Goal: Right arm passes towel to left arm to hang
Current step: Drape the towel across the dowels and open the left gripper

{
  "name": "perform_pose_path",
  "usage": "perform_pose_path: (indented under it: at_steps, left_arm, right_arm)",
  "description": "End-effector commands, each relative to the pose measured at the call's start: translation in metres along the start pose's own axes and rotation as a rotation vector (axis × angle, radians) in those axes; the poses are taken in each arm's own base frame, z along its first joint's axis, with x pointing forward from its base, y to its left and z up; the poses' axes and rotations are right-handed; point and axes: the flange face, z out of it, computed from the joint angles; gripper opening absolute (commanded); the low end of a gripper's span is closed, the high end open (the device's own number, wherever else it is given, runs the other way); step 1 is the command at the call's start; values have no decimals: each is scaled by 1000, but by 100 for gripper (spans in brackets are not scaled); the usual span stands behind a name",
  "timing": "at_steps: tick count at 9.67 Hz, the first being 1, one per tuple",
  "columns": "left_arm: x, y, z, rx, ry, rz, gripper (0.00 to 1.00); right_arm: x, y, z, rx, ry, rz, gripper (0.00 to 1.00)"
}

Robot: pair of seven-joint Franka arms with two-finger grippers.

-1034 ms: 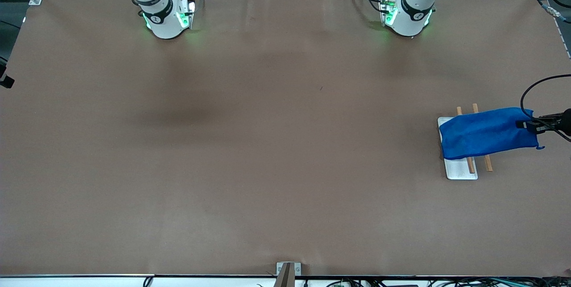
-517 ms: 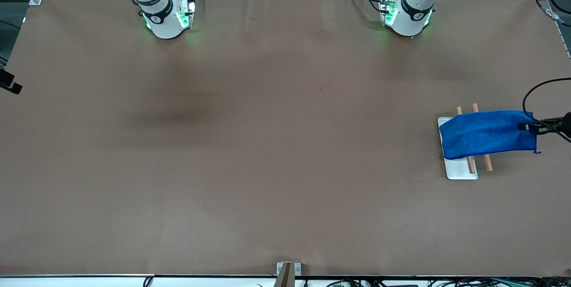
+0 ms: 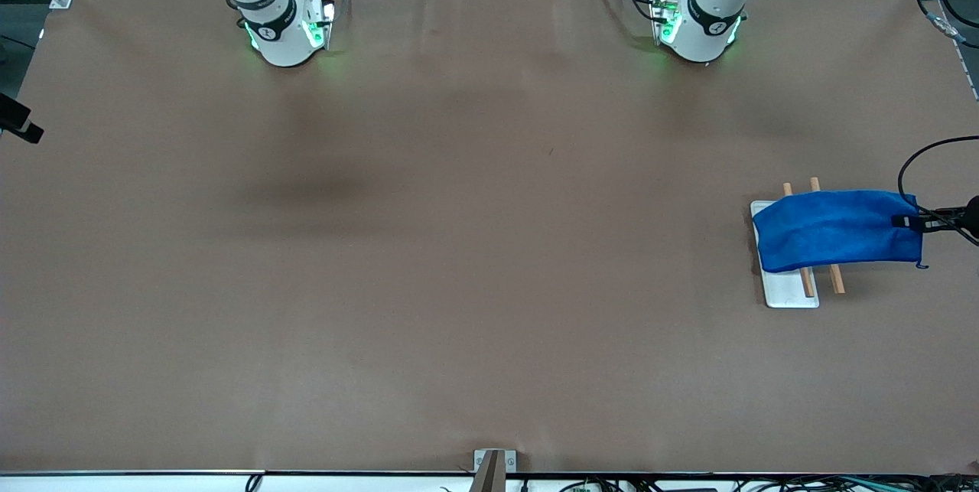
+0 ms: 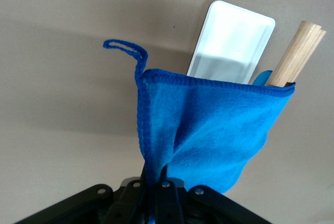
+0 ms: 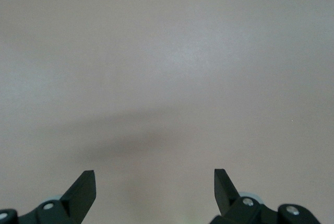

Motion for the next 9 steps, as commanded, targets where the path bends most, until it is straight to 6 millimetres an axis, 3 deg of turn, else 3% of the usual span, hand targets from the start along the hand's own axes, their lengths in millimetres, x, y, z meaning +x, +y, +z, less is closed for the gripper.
perform_pose_path:
  at_steps: [1,2,3,4,6,9]
  left_arm:
    - [11,-11,20,11,-4,10,4]
    - [12,-12,24,11,-6,12,13]
    - [15,-15,26,13,4,8,53]
    - [13,-26,24,10,16,-4,99]
    - [12,-21,14,11,33,10,100]
    - [9,-11,-25,37,95,111,100]
  right_arm:
    - [-4,2,1,-22,-7,17,100]
    - [-4,2,1,-21,-7,15,100]
    - [-4,2,1,-21,-7,15,100]
    - [-4,2,0,-21,-5,17,100]
    - [-5,2,1,-21,-10,18,100]
    - [-5,3,1,-21,-10,20,100]
